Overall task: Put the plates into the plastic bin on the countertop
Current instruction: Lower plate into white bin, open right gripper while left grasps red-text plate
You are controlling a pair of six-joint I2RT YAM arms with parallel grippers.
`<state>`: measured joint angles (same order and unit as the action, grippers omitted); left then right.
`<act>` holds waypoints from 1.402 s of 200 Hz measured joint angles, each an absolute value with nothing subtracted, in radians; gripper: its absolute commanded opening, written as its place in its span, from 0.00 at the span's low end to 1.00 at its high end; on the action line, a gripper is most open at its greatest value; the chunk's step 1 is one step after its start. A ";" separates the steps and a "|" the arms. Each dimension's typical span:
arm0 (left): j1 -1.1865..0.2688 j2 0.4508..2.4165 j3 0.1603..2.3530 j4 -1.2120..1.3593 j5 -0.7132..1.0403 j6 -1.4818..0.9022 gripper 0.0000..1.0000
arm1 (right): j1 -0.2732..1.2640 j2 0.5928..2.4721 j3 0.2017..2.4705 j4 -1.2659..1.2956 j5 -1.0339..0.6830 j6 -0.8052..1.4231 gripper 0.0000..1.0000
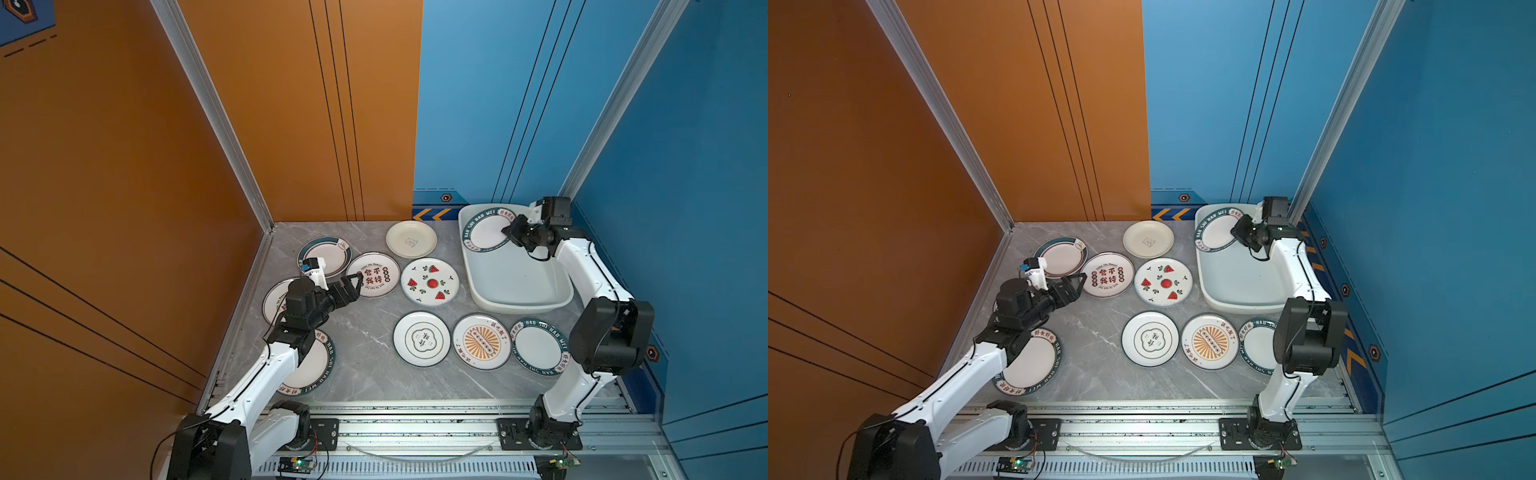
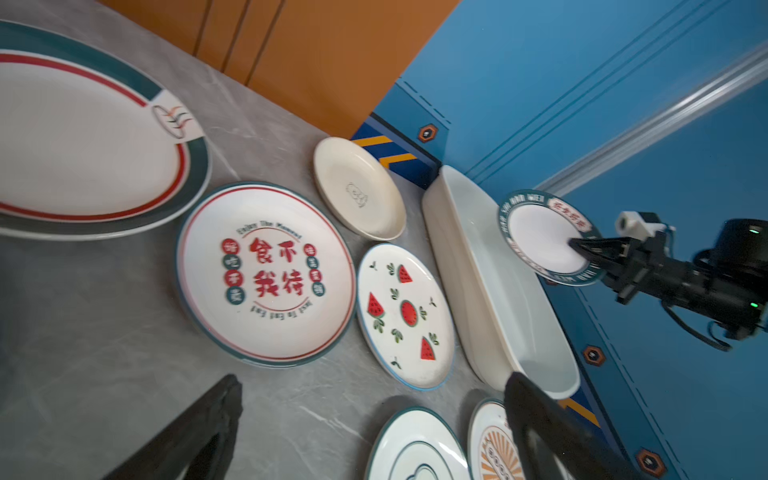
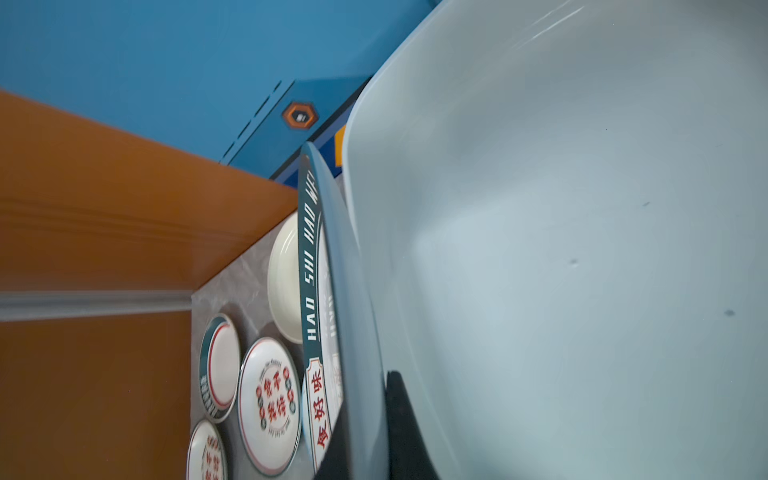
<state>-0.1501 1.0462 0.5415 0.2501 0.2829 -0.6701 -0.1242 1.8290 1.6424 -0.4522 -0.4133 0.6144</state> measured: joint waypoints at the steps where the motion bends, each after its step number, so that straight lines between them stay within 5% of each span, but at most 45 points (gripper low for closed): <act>1: -0.149 1.047 0.542 0.248 0.282 -0.670 0.98 | -0.126 1.832 1.645 -0.451 -0.413 0.616 0.00; 120: -0.112 1.211 0.562 0.191 0.306 -0.704 0.96 | -0.168 2.299 1.904 -0.427 -0.373 0.752 0.03; 198: -0.111 1.235 0.575 0.194 0.318 -0.704 0.96 | -0.123 2.475 2.089 -0.447 -0.321 0.797 0.43; 280: -0.112 1.375 0.612 0.209 0.308 -0.731 0.92 | -0.088 2.452 2.119 -0.576 -0.117 0.691 0.64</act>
